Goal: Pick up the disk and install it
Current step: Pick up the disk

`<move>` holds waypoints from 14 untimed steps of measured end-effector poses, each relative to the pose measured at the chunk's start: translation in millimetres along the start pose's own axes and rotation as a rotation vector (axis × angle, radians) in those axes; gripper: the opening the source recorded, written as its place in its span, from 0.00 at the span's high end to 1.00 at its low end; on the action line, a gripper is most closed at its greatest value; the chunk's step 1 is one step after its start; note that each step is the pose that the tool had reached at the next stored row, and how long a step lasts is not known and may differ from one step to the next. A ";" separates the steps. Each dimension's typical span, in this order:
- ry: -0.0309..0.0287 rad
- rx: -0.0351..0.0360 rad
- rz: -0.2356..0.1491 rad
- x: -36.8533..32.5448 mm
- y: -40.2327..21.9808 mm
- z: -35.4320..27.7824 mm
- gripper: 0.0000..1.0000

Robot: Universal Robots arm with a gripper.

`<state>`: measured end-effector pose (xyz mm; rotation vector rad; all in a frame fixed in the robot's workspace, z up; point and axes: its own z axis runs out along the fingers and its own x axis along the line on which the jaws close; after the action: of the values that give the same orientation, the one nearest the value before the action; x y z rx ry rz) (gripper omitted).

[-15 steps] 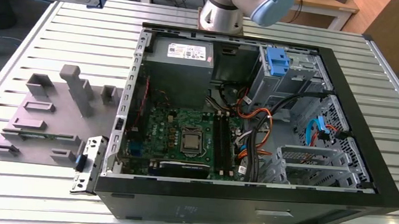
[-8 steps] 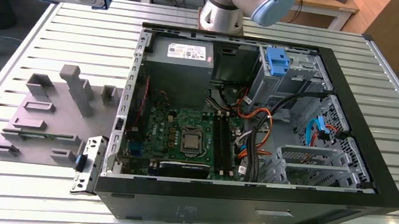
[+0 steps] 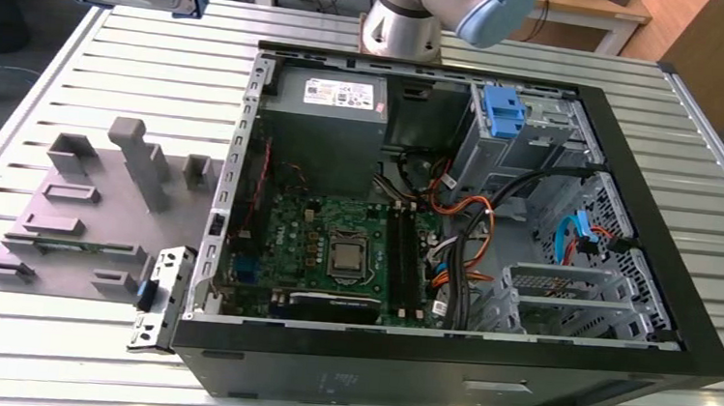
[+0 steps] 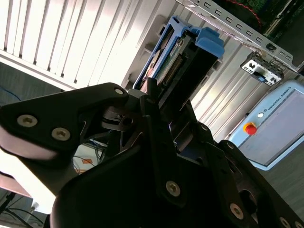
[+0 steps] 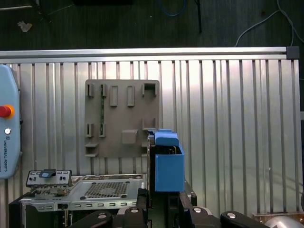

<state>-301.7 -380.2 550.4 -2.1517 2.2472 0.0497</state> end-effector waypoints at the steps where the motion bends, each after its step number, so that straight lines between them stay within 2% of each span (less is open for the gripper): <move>1: 0.0000 -0.0001 0.000 0.0 -0.4 0.0 0.65; 10: -0.0007 0.0000 0.000 -0.1 -1.1 0.1 0.65; 14: -0.0007 -0.0001 0.000 -0.2 -4.2 0.2 0.65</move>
<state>-297.5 -380.2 550.2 -2.1515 2.2467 0.0506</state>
